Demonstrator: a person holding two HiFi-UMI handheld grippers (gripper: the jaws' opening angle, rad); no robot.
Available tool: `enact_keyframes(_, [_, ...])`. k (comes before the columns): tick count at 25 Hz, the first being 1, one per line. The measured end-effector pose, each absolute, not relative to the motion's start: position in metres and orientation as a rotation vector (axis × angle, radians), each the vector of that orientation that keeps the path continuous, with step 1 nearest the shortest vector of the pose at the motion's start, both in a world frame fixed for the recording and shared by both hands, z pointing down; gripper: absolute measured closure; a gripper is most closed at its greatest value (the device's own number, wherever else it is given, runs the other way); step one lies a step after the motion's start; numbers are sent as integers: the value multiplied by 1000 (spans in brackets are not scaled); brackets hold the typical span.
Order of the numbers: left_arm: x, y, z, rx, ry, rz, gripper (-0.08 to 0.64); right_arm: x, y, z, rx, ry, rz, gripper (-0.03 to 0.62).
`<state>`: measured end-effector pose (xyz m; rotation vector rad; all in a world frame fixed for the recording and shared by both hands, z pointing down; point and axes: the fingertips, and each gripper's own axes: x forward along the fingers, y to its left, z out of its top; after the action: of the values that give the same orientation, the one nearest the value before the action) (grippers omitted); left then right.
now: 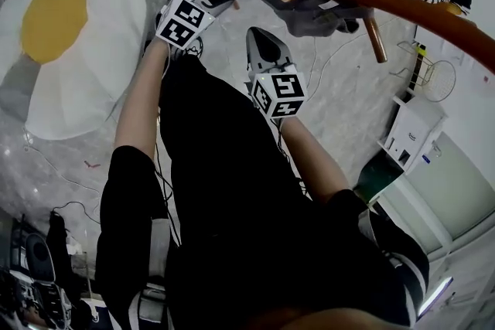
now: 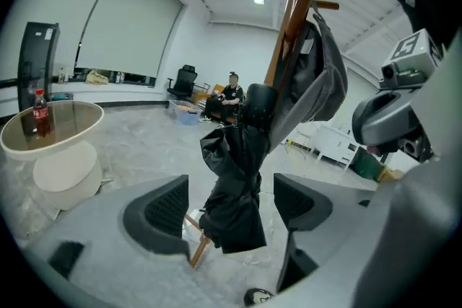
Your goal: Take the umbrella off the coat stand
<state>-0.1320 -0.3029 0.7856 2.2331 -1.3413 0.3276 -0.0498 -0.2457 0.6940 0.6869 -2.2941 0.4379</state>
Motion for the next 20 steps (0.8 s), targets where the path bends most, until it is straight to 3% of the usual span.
enact_keyframes(5, [-105,-322,818,2397,-1176,555,116,-53,-248,703,652,-2277,437,588])
enact_keyframes(10, [-81,-345,828,2515,-1074,646,103,-54,-239,712,575,-2252,431,588])
enact_keyframes(16, [-75,-367,842,2522,-1105,658,138,-45,-236,715,579,-2230,442,588])
enact_keyframes(20, [-69,-369,842,2531,-1133,603,206,-42,-238,719,604,-2220,446,588])
